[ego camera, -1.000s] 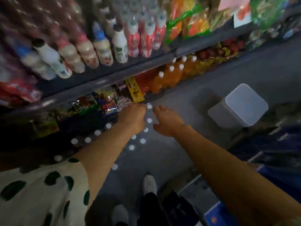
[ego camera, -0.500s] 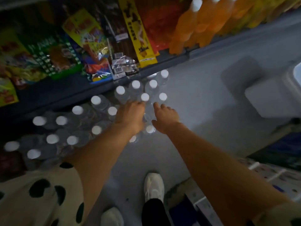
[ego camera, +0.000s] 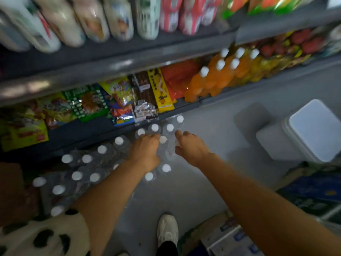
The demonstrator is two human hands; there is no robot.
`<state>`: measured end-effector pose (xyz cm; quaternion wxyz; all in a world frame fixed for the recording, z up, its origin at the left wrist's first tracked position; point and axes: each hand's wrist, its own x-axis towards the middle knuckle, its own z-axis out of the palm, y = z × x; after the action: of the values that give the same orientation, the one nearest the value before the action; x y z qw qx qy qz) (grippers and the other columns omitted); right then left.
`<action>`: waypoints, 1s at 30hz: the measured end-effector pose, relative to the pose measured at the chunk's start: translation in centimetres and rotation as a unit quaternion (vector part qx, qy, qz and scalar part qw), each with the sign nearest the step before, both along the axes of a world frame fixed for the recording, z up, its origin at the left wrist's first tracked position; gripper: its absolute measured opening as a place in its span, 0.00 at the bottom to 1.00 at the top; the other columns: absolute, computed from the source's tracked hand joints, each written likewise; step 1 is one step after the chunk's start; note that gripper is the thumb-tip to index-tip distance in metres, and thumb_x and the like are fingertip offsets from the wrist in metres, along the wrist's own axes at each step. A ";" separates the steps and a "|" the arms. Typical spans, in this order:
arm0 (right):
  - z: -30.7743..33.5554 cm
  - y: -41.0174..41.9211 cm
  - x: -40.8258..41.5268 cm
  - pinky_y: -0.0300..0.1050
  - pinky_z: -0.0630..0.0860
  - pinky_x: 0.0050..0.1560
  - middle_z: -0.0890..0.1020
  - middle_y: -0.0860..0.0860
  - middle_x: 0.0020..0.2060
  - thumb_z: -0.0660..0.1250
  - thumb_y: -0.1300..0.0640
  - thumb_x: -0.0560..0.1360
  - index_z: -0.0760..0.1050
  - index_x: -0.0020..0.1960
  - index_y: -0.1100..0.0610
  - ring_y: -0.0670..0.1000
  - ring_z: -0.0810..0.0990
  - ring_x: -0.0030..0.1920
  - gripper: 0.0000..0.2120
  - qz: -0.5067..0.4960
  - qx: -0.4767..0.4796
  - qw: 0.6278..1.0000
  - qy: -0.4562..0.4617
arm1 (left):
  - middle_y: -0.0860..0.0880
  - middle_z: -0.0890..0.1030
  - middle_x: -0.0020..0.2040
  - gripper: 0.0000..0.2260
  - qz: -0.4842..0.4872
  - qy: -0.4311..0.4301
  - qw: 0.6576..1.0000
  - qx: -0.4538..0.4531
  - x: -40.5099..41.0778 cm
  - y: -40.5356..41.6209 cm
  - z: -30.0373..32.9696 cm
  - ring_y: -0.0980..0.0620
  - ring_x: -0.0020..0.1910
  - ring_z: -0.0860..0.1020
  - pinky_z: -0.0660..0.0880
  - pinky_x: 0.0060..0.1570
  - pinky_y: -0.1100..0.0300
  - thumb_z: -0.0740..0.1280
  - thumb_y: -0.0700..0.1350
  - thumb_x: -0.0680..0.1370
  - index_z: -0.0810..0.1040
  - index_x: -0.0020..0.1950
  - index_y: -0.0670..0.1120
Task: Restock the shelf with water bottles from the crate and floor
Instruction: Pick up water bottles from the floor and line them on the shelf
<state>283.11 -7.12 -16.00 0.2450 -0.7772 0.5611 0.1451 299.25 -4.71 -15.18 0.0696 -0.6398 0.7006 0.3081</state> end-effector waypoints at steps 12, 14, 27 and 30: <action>46.3 0.4 1.9 0.45 0.61 0.38 0.77 0.56 0.44 0.66 0.53 0.76 0.70 0.54 0.58 0.60 0.76 0.47 0.11 0.049 -0.158 0.979 -0.118 | 0.51 0.76 0.64 0.31 0.003 0.196 0.976 -0.096 2.0 1.1 35.3 0.49 0.63 0.74 0.73 0.59 0.54 0.77 0.48 0.67 0.71 0.68 0.51; 53.1 1.1 3.1 0.44 0.60 0.39 0.79 0.59 0.46 0.66 0.52 0.76 0.73 0.56 0.59 0.59 0.76 0.49 0.14 0.056 -0.206 0.968 -0.131 | 0.52 0.76 0.63 0.31 0.004 0.236 0.966 -0.108 2.7 1.7 41.0 0.51 0.62 0.74 0.72 0.58 0.57 0.77 0.49 0.67 0.71 0.68 0.51; 82.8 7.6 11.8 0.44 0.65 0.33 0.72 0.51 0.29 0.67 0.49 0.74 0.68 0.32 0.56 0.51 0.71 0.37 0.17 0.065 -0.377 0.905 -0.186 | 0.60 0.83 0.46 0.20 0.018 0.397 0.893 -0.211 11.2 6.5 66.9 0.64 0.46 0.79 0.73 0.46 0.69 0.79 0.38 0.67 0.77 0.54 0.52; 86.2 8.3 12.9 0.43 0.67 0.36 0.74 0.49 0.32 0.69 0.48 0.74 0.74 0.43 0.58 0.48 0.71 0.35 0.13 0.096 -0.339 0.904 -0.241 | 0.56 0.85 0.46 0.20 -0.012 0.403 0.892 -0.204 13.9 6.9 70.6 0.60 0.47 0.81 0.78 0.50 0.59 0.80 0.38 0.63 0.80 0.52 0.49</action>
<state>296.00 1.14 70.23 0.0796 -0.8748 0.4230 -0.2226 313.14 2.19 55.43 -0.3471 -0.4520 0.7237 0.3892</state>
